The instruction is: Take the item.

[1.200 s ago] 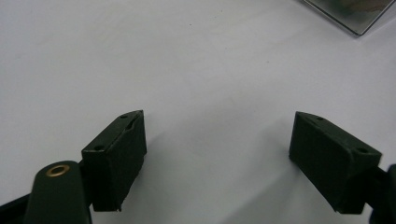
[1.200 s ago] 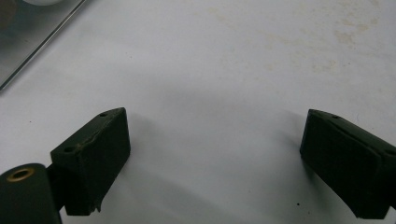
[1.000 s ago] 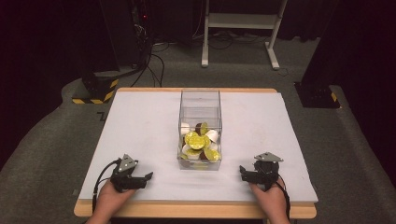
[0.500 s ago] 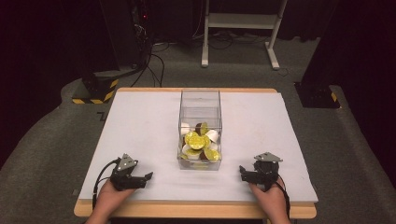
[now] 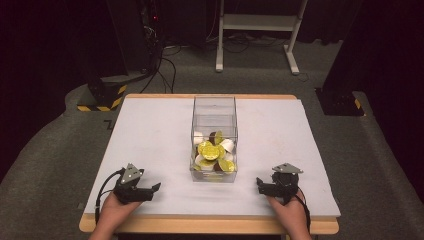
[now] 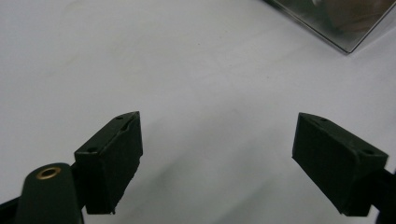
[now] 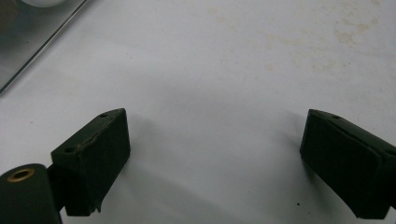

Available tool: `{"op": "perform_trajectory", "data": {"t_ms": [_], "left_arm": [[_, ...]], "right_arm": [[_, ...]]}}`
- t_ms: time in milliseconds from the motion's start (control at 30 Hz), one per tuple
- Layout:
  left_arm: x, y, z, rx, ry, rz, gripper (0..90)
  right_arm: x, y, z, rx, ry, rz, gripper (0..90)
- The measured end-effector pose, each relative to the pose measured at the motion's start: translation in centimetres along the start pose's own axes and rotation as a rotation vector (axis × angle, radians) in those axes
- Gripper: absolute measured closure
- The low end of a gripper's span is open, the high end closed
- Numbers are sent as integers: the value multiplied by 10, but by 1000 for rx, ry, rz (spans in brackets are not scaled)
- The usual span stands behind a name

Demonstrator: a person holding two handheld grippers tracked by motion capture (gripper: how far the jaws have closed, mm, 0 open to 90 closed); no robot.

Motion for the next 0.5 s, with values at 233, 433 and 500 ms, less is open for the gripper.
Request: {"op": "perform_trajectory", "data": {"t_ms": [233,433,500], "left_arm": [[6,-1,-4,13,28,26,140],[10,0,-12,31,43,37,124],[13,-1,-13,47,45,43,122]], "right_arm": [[0,0,0,-1,-3,1,83],[0,0,0,-1,-2,1,83],[0,0,0,-1,-2,1,83]]}}
Point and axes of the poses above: each handheld gripper's, and its own axes: y roughly backward along the jaws, z roughly out of its underside, x roughly to its right, the point moved 2 cm from there along -y, roughly forward along the jaws, and after that the axes turned 1 degree about z, right-handed, at the moved point
